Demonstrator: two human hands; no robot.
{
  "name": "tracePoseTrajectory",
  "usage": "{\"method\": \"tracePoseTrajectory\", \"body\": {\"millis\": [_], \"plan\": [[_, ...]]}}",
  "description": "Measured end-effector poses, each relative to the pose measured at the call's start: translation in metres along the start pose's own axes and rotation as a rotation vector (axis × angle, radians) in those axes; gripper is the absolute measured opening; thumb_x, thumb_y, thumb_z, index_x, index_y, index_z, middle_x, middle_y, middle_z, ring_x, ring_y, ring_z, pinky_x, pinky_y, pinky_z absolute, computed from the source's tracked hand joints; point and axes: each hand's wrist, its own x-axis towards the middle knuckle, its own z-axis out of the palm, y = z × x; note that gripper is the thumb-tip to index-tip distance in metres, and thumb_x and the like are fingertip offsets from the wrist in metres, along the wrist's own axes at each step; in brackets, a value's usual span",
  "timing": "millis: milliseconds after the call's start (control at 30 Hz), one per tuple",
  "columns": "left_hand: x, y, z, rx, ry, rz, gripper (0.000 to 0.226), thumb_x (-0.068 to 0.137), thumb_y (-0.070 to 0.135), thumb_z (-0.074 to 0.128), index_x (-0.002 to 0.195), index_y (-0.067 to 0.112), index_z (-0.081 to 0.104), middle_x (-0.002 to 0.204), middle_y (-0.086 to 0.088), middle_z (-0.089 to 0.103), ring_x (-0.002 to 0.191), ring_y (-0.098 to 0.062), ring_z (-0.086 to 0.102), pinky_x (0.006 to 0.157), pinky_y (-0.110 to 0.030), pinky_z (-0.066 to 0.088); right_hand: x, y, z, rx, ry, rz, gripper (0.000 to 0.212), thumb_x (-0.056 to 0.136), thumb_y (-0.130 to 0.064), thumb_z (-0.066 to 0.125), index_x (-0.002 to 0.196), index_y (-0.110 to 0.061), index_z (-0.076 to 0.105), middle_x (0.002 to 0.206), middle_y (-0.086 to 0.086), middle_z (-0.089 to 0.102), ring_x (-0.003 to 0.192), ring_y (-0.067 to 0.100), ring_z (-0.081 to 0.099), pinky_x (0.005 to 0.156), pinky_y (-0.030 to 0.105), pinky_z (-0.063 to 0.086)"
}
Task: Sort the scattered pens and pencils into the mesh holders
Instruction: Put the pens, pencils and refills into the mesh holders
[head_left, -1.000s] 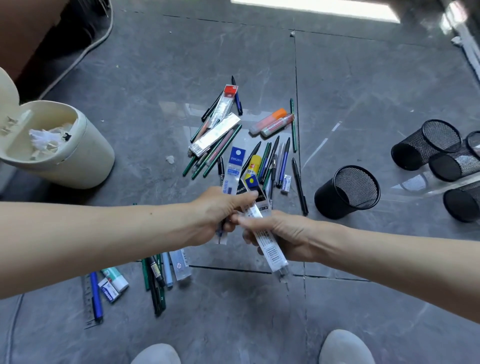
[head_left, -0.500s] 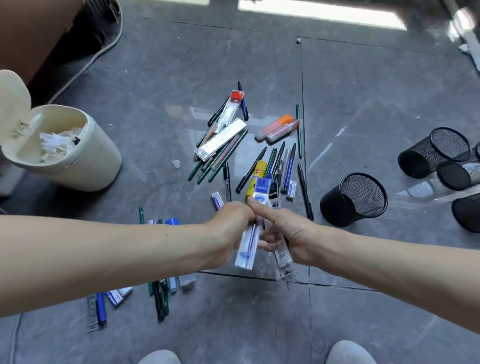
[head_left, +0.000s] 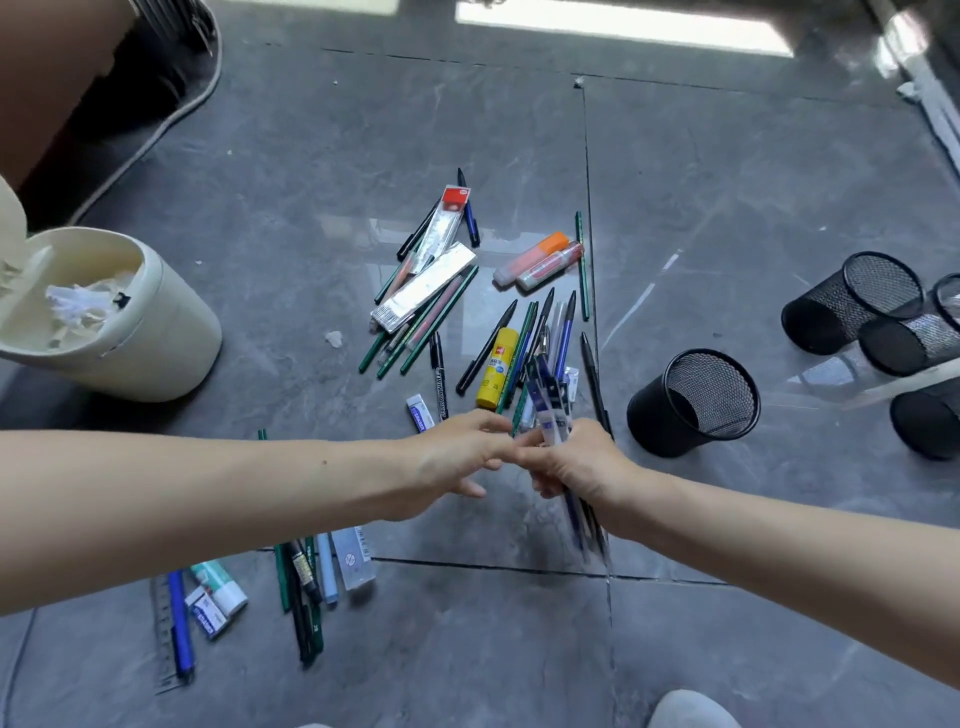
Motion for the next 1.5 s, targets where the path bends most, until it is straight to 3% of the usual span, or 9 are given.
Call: {"method": "tracePoseTrajectory", "body": {"millis": [233,333,433,600,867,1067,1200,1367,1500], "plan": [[0.008,0.005,0.019,0.105,0.100,0.418,0.086,0.085,0.023,0.068,0.136,0.053,0.007,0.100,0.000,0.055,0.072,0.003,0.060,0.070,-0.011,0.044,-0.002,0.003,-0.005,-0.421,0.102,-0.247,0.025,0.079,-0.001,0.051,0.071,-0.021,0.064,0.071,0.005,0.066,0.069,0.018,0.059,0.066,0.036,0.050],[0.005,0.007,0.019,0.385,0.275,0.698,0.087,0.085,0.032,0.067,0.133,0.062,0.001,0.110,0.003,0.053,0.095,-0.007,0.058,0.083,-0.023,0.046,0.002,0.009,-0.013,-0.633,0.243,-0.494,0.005,0.088,-0.017,0.057,0.086,-0.017,0.062,0.094,0.003,0.060,0.092,0.022,0.051,0.081,0.039,0.044],[0.007,0.013,0.017,0.688,0.361,0.976,0.074,0.087,0.043,0.052,0.141,0.052,0.003,0.134,0.001,0.038,0.107,-0.012,0.047,0.085,-0.035,0.048,0.002,0.013,-0.017,-0.525,0.340,-0.606,0.025,0.084,-0.037,0.054,0.106,-0.027,0.052,0.106,-0.001,0.046,0.100,0.018,0.037,0.086,0.034,0.035],[0.027,0.007,0.024,0.847,0.185,0.911,0.056,0.095,0.024,0.050,0.143,0.038,0.024,0.142,0.011,0.021,0.117,-0.010,0.044,0.083,-0.022,0.042,0.012,0.027,-0.024,-0.596,0.186,-0.440,0.044,0.079,-0.019,0.057,0.121,-0.022,0.044,0.124,-0.001,0.046,0.105,0.026,0.056,0.080,0.046,0.050],[0.036,0.005,0.023,0.674,0.101,1.011,0.041,0.090,0.012,0.053,0.122,0.027,0.031,0.130,0.007,0.032,0.123,-0.007,0.037,0.099,-0.011,0.032,0.011,0.025,-0.024,-0.489,0.236,-0.510,0.034,0.075,-0.013,0.065,0.109,-0.016,0.058,0.106,0.000,0.057,0.097,0.015,0.057,0.082,0.040,0.050],[0.036,-0.004,0.016,0.596,0.062,0.845,0.065,0.093,0.022,0.046,0.138,0.047,0.007,0.131,0.011,0.032,0.113,0.020,0.040,0.093,0.005,0.026,0.009,0.025,-0.018,-0.524,0.293,-0.521,0.029,0.076,-0.007,0.063,0.104,-0.016,0.061,0.095,-0.003,0.059,0.095,0.022,0.055,0.077,0.036,0.047],[0.034,-0.005,0.010,0.648,0.049,0.770,0.076,0.094,0.010,0.038,0.141,0.051,-0.005,0.144,0.001,0.038,0.121,0.008,0.037,0.104,-0.012,0.027,0.001,0.016,-0.017,-0.415,0.280,-0.542,0.029,0.075,-0.007,0.069,0.077,-0.032,0.056,0.071,-0.024,0.058,0.077,0.016,0.056,0.067,0.036,0.048],[0.024,0.034,0.015,0.632,0.155,0.895,0.084,0.090,0.001,0.035,0.138,0.050,-0.014,0.099,-0.003,0.065,0.084,-0.014,0.059,0.083,-0.026,0.047,-0.008,-0.025,-0.032,-0.390,0.352,-0.648,0.017,0.075,-0.007,0.068,0.065,-0.016,0.057,0.062,0.011,0.062,0.057,0.018,0.055,0.052,0.026,0.040],[0.027,0.083,0.018,0.567,0.309,0.938,0.079,0.092,0.004,0.038,0.148,0.026,-0.013,0.089,-0.017,0.066,0.076,-0.029,0.061,0.077,-0.045,0.050,-0.015,-0.067,-0.059,-0.403,0.463,-0.708,0.014,0.074,-0.003,0.065,0.068,-0.016,0.061,0.057,0.007,0.059,0.057,0.013,0.050,0.056,0.029,0.041]]}}
